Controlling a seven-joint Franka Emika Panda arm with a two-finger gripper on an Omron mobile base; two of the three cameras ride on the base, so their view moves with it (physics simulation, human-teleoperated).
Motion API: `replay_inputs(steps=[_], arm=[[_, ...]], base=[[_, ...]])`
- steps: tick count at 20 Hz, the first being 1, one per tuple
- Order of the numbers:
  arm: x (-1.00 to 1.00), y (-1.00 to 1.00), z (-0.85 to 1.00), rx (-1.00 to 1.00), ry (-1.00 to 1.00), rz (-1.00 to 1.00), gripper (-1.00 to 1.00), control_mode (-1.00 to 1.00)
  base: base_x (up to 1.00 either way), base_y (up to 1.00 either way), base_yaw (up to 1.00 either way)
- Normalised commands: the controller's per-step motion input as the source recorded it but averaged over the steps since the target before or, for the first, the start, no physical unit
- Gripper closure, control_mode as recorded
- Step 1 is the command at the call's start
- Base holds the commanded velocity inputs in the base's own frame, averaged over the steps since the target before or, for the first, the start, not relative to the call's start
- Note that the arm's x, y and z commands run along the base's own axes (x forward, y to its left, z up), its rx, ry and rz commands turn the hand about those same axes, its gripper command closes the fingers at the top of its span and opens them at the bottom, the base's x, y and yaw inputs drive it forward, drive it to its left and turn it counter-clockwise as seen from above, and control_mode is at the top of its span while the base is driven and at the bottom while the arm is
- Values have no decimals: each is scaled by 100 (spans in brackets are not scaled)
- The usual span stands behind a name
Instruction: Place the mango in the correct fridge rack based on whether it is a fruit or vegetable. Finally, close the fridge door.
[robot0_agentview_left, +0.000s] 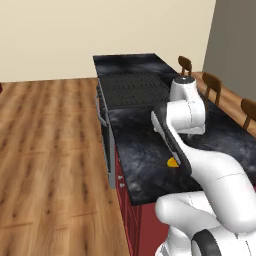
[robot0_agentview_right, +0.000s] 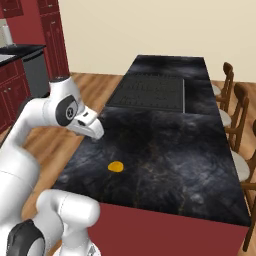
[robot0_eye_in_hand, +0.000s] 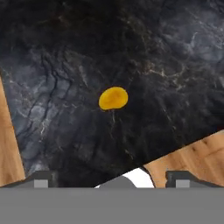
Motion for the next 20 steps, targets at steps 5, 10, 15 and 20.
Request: replay_inputs(steps=[5, 10, 15, 20], arm=[[2, -38, -88, 20, 11, -69, -100, -100], [42, -33, -72, 29, 5, -35, -100, -100], [23, -18, -37, 16, 0, -22, -100, -100], [0, -4, -14, 0, 0, 0, -100, -100]], base=[[0, 0, 0], [0, 0, 0], [0, 0, 0], [0, 0, 0]])
